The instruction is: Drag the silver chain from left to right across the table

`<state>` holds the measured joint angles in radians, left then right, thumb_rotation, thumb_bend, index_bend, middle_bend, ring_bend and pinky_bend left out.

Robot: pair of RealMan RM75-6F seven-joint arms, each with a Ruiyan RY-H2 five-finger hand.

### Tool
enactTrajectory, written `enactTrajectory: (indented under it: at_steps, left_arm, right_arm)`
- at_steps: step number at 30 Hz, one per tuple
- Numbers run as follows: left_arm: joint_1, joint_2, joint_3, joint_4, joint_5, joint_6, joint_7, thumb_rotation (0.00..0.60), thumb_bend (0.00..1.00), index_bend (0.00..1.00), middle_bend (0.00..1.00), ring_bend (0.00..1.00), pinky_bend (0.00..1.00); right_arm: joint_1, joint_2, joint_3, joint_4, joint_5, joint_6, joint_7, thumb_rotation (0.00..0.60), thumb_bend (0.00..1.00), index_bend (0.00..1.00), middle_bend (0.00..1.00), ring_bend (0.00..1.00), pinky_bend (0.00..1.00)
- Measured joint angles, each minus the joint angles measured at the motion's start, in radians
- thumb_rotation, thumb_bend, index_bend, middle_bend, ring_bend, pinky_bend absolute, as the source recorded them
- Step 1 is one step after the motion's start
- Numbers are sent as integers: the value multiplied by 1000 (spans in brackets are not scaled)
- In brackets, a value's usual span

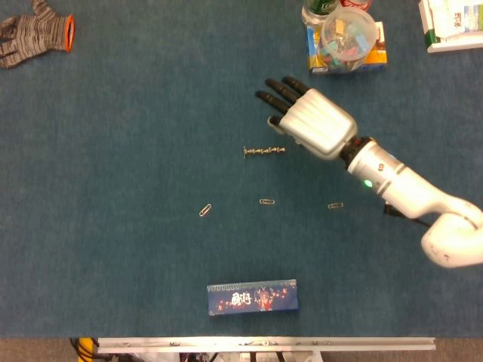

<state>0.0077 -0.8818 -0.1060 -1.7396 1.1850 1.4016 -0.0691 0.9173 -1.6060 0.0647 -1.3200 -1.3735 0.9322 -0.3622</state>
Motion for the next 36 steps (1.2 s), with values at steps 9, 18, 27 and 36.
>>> enactTrajectory:
  at_steps: [9,18,27,36]
  left_arm:
    - [5,7,1,-4,6,8,-15,600,124,522,185,55,7]
    - [9,12,-1,-4,-2,11,-25,600,125,525,185,56,7]
    - [8,14,-2,-3,-9,6,-26,600,125,526,184,56,7]
    - [11,21,-5,2,-20,4,-38,600,125,529,185,56,7]
  right_arm:
    - [-77,-37,53,-72,164,71,-159,600,474,508,149,22,144]
    - [-95,-100,70,-21,196,74,-160,600,361,508,149,22,146]
    - [-95,-140,81,18,202,69,-179,600,343,508,149,22,146]
    - [-83,-183,89,61,229,47,-232,600,146,508,149,22,142]
